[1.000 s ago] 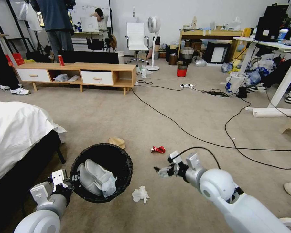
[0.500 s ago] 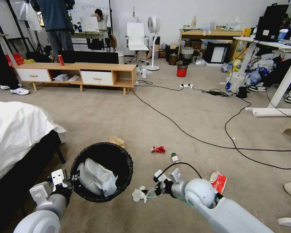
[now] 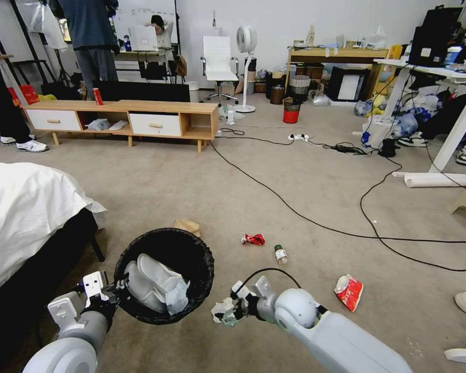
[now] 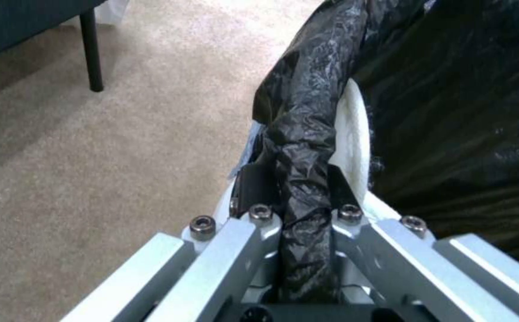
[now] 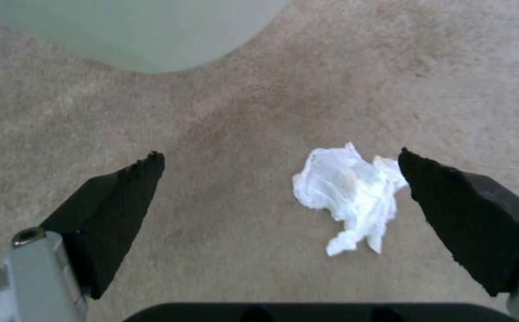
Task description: Pick up the trash bin and place the garbage on the floor into it.
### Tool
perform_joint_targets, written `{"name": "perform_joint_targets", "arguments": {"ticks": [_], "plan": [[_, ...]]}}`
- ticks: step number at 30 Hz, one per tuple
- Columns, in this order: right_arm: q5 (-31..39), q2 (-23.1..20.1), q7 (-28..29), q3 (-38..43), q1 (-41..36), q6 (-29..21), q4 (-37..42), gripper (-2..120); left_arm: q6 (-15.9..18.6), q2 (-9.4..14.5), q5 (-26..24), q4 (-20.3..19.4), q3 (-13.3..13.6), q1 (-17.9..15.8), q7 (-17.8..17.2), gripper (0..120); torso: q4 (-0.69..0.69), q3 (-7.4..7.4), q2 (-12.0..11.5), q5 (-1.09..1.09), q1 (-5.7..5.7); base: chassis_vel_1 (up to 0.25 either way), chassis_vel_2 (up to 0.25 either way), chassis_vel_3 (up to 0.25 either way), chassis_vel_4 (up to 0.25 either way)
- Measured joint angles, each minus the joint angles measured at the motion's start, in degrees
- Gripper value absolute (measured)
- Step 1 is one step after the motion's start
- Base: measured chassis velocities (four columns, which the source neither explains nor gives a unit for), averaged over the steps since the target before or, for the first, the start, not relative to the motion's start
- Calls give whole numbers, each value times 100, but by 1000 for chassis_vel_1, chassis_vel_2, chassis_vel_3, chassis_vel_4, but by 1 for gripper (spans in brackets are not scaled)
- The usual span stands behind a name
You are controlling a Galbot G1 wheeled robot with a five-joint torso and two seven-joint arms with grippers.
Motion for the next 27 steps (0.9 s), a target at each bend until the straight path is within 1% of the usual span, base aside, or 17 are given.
{"name": "perform_joint_targets", "arguments": {"ticks": [2, 11, 22, 27], "plan": [[-76, 187, -6, -116, 58, 111, -296, 100, -3, -7, 3, -8, 4, 17, 2, 3, 0, 0, 0, 2, 0, 0, 0, 0, 0], [-228, 541, -8, -182, 122, 306, -870, 100, -5, -58, 42, -8, 32, 13, 3, 3, 0, 0, 0, 1, 0, 0, 0, 0, 0], [-367, 704, -7, -177, 174, 532, -1359, 100, -17, -84, 74, -30, 30, 60, 8, 3, -1, 0, 0, 1, 0, 0, 0, 0, 0], [-445, 777, -19, -131, 200, 778, -1711, 100, -24, -111, 108, -33, 49, 74, 15, 3, -1, 0, 0, 1, 0, 0, 0, 0, 0]]}}
